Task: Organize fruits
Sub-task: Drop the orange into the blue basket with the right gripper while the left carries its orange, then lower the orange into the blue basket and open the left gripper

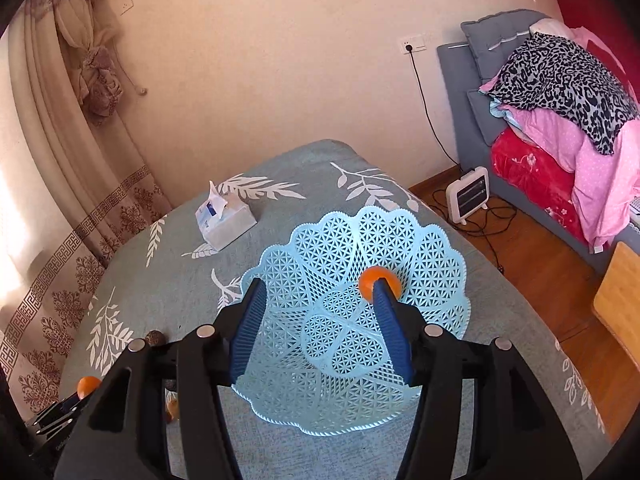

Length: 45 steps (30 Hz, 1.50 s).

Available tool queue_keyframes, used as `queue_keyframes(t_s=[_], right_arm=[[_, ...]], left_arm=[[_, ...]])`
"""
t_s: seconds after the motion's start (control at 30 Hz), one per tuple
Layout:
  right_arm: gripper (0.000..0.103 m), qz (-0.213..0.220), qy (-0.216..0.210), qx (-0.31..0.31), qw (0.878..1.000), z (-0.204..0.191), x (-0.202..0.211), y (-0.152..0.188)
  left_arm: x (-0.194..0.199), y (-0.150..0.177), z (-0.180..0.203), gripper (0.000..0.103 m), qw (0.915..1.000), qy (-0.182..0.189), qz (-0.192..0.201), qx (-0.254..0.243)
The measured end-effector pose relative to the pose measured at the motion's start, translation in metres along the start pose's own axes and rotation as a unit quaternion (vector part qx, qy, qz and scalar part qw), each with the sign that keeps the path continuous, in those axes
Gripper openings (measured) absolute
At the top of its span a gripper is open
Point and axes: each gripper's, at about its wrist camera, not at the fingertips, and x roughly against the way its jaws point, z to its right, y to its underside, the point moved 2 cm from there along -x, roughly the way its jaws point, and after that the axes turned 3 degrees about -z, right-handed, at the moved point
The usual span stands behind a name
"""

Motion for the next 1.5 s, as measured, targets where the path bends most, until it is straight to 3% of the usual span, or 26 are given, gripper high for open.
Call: queue_keyframes(t_s=[0.4, 0.77, 0.83, 0.93, 0.97, 1.07, 1.5], right_arm=[[0.064, 0.031, -0.002, -0.042, 0.999, 0.026, 0.024, -0.019], [0.064, 0.035, -0.002, -0.068, 0.997, 0.043, 0.027, -0.026], [0.064, 0.033, -0.003, -0.069, 0.997, 0.044, 0.025, -0.026], [0.065, 0.030, -0.003, -0.072, 0.997, 0.044, 0.023, -0.026], [0.065, 0.030, -0.003, -0.074, 0.997, 0.045, 0.023, -0.026], [0.071, 0.033, -0.002, -0.078, 0.996, 0.045, 0.023, -0.025], [0.071, 0.036, -0.016, -0.056, 0.998, 0.025, 0.028, -0.021]], left_arm=[[-0.036, -0.028, 0.119, 0.043, 0.9902, 0.109, -0.031, -0.082], [-0.072, -0.029, 0.174, 0.044, 0.9815, 0.132, -0.066, -0.122], [-0.076, -0.030, 0.177, 0.047, 0.9806, 0.135, -0.073, -0.121], [-0.074, -0.033, 0.176, 0.076, 0.9819, 0.135, -0.063, -0.116], [-0.073, -0.034, 0.174, 0.081, 0.9827, 0.134, -0.058, -0.113], [-0.071, -0.039, 0.166, 0.083, 0.9842, 0.133, -0.055, -0.103], [-0.046, -0.054, 0.120, 0.086, 0.9939, 0.084, -0.013, -0.070]])
